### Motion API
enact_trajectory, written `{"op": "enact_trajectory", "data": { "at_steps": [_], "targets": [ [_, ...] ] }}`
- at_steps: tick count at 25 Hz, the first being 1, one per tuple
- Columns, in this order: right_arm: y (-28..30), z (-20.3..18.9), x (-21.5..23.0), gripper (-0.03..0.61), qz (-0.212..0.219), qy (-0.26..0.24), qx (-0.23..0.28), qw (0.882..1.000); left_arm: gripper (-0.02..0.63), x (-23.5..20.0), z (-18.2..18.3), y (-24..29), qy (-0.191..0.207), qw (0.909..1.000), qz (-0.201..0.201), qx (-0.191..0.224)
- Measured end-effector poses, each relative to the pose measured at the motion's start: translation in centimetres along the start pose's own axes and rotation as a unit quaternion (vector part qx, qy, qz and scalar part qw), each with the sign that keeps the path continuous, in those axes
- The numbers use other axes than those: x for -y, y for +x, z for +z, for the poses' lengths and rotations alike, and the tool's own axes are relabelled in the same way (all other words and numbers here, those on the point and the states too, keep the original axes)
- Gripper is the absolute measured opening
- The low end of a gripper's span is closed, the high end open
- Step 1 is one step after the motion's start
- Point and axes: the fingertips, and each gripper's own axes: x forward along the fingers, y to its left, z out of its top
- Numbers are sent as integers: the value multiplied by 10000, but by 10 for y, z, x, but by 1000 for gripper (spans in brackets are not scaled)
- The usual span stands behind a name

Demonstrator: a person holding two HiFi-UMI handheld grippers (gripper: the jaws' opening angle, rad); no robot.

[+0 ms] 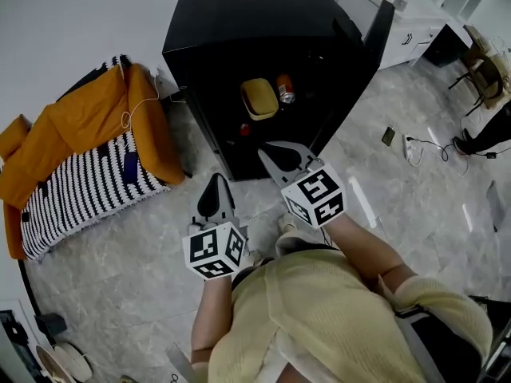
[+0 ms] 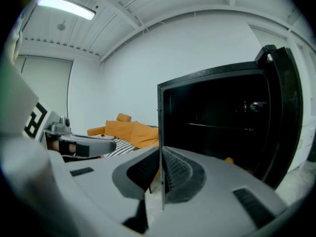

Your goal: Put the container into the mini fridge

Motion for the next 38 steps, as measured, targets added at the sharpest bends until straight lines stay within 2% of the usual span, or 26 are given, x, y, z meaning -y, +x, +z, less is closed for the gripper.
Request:
{"op": "enact_trajectory", "data": {
  "at_steps": [14,38],
  "targets": [
    [-10,-13,-1,29,-235,285,-80,9993,25,-1,-11,-3,47,9997,38,-238],
    [-12,-27,0,29,-25,421,-224,9989,25,11,-22,5,49,9993,48,-361]
  ]
}}
